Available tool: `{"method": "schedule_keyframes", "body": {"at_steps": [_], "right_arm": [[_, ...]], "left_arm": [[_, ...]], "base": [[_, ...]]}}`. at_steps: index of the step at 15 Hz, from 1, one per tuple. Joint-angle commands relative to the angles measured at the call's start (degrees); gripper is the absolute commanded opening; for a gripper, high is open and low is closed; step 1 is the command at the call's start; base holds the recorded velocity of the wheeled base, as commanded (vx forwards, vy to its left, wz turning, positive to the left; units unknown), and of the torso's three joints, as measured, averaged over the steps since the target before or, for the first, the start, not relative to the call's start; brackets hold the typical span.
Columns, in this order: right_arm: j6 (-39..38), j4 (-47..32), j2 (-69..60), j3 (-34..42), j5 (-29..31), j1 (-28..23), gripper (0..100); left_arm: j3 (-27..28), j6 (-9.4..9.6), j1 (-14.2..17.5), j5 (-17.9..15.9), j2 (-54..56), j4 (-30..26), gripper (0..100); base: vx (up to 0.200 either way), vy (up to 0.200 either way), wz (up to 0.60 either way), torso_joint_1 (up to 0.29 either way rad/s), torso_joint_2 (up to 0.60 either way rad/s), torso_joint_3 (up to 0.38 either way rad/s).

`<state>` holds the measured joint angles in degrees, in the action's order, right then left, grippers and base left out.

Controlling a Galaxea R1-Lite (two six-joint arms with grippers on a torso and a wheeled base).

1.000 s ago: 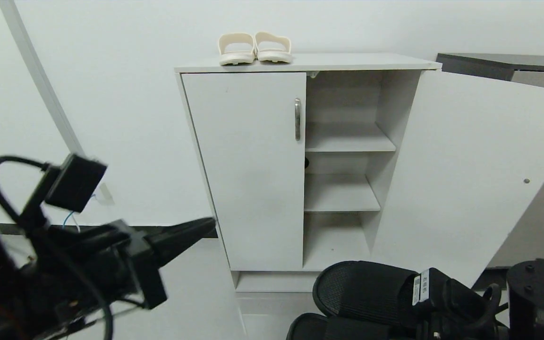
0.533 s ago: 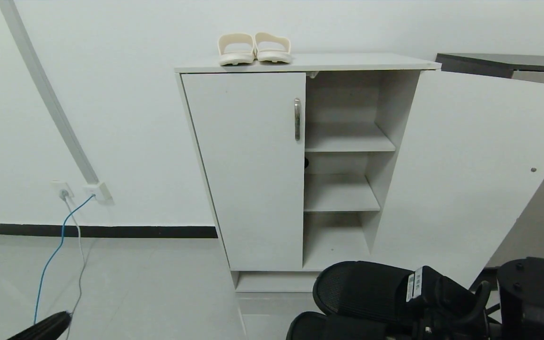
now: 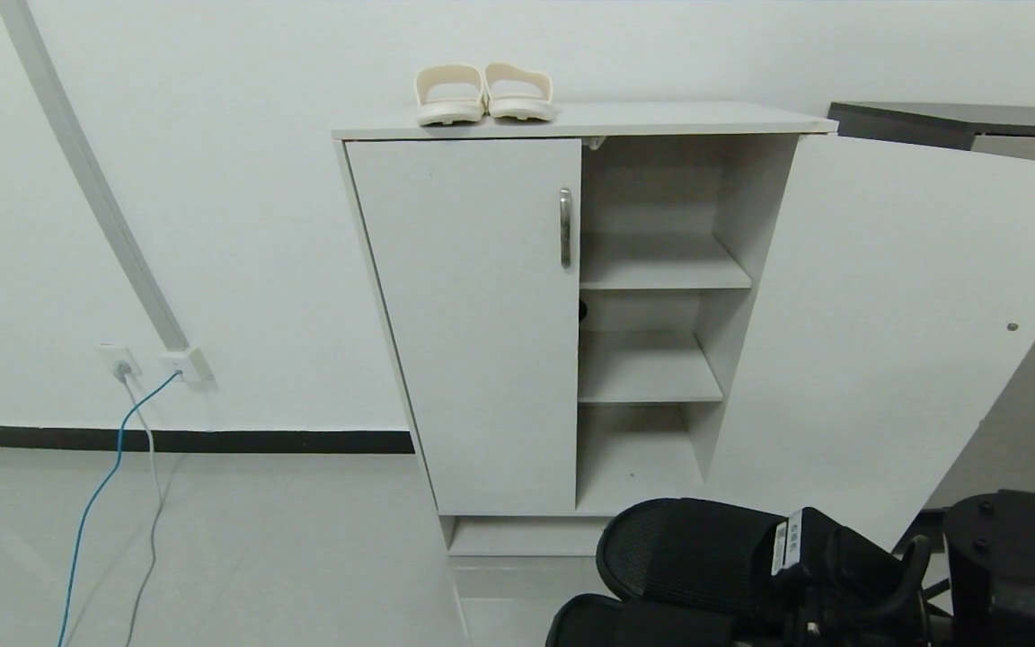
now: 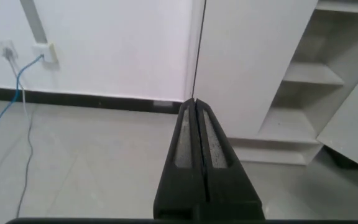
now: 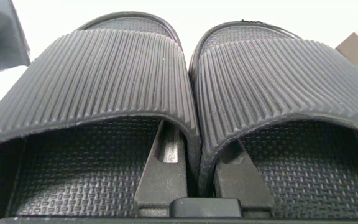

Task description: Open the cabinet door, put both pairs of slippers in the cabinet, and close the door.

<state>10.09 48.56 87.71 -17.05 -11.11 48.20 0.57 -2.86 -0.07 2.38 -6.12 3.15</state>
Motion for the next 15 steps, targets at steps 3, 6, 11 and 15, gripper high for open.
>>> {"method": "schedule_keyframes", "body": {"at_steps": [3, 6, 11, 15], "right_arm": [[0.01, 0.05, 0.18, 0.0, -0.06, 0.05, 0], [-0.07, 0.05, 0.09, 0.0, -0.06, 0.05, 0], [-1.3, 0.05, 3.52, -2.54, 6.01, 0.14, 0], [-18.27, -0.13, 11.87, -12.74, 28.07, 9.81, 0]], "left_arm": [[-0.49, 2.6, 0.16, -1.41, 6.03, -0.42, 0], [-0.57, 3.92, 0.25, 1.14, 6.12, -1.74, 0], [-0.57, 2.86, 0.16, -0.53, 6.03, -2.97, 0], [-0.57, 2.78, 0.16, -0.62, 6.03, -2.97, 0]], "base": [[0.0, 0.0, 0.0, 0.0, 0.0, 0.0], [0.0, 0.0, 0.0, 0.0, 0.0, 0.0], [0.0, 0.0, 0.0, 0.0, 0.0, 0.0], [0.0, 0.0, 0.0, 0.0, 0.0, 0.0]]}}
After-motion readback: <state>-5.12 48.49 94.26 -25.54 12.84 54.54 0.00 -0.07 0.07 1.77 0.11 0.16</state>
